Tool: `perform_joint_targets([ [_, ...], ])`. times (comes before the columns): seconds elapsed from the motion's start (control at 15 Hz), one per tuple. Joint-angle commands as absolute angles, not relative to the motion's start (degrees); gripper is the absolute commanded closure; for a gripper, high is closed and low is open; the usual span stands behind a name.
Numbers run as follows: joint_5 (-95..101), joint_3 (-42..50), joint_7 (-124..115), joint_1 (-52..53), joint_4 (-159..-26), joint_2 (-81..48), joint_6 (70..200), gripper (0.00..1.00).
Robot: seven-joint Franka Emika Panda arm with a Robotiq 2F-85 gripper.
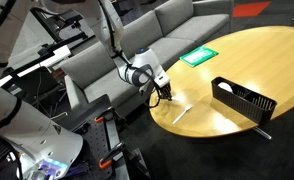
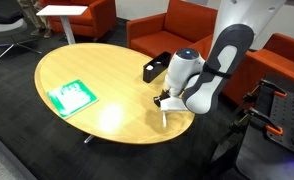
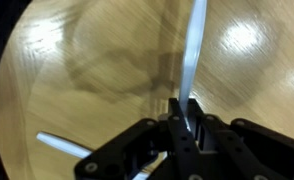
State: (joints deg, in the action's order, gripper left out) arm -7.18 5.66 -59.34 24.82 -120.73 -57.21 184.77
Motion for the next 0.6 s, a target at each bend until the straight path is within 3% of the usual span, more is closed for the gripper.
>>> perform_joint_targets([
  [0.0, -10.3, -0.6, -52.2, 18.5, -127.1, -52.6, 188.0, 0.97],
  [0.4, -14.7, -4.2, -46.0, 15.1, -126.8, -51.8, 186.9, 0.97],
  [0.47, -15.2, -4.3, -45.1, 14.9, -126.2, -52.0, 186.4, 0.85],
  [0.53, -15.4, -4.7, -44.5, 14.5, -125.7, -52.2, 186.1, 0.61],
])
